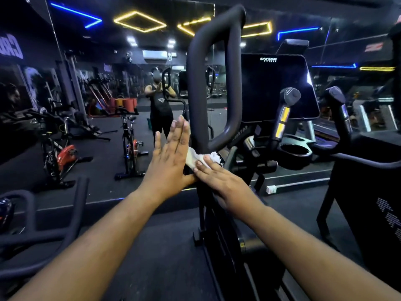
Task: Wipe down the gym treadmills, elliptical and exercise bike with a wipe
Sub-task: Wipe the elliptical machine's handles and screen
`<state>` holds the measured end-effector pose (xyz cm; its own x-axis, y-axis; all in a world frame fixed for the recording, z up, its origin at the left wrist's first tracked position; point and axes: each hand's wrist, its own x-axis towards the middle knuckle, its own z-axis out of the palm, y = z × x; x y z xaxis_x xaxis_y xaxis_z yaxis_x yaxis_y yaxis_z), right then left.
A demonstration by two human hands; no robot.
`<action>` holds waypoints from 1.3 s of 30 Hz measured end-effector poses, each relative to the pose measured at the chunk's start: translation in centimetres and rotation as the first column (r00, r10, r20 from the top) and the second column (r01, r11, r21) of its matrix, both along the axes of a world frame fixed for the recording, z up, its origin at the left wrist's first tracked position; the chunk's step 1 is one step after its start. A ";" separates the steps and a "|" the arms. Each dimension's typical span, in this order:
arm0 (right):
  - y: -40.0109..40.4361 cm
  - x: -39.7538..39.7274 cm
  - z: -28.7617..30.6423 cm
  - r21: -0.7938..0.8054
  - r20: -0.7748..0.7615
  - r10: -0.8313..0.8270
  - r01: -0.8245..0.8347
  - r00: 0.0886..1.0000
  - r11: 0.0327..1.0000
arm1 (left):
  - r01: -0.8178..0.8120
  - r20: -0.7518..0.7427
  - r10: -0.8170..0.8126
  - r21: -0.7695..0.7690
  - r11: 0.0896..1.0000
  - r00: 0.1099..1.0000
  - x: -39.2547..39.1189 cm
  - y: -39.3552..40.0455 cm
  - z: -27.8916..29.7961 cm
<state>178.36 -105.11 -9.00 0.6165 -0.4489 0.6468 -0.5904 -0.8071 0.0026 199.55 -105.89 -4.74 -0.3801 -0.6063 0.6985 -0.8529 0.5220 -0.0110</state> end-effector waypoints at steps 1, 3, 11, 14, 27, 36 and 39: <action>0.2 -0.2 -0.9 0.008 0.022 0.017 -0.017 1.000 1.000 | 0.003 0.048 -0.003 0.000 1.000 0.999 0.0 0.2 -0.5; 0.6 -0.8 -3.3 0.019 0.075 0.039 -0.041 0.996 0.999 | 0.002 0.141 -0.005 0.017 1.000 0.990 -0.1 0.4 -2.0; 0.6 -0.8 -10.7 0.368 0.463 -0.233 0.054 0.855 0.928 | -0.084 0.228 0.058 0.109 0.990 0.972 -0.8 1.2 -5.6; -0.9 -1.1 -10.4 0.515 0.448 -0.317 0.049 0.836 0.856 | -0.075 0.173 0.050 0.143 0.987 0.984 -1.3 1.7 -6.3; 2.3 4.3 -4.9 0.137 0.520 -0.070 -0.002 0.851 0.991 | -0.080 0.094 0.068 0.129 0.988 0.993 -1.7 1.6 -6.8; 2.4 -1.6 -8.0 -0.076 0.089 -0.042 0.049 0.995 0.996 | -0.116 0.142 0.098 0.130 0.985 0.985 -0.1 1.9 -6.3; 1.2 -0.9 -2.2 -0.131 0.277 -0.024 0.063 0.960 0.989 | -0.111 0.127 0.093 0.149 0.983 0.988 -0.7 1.4 -5.4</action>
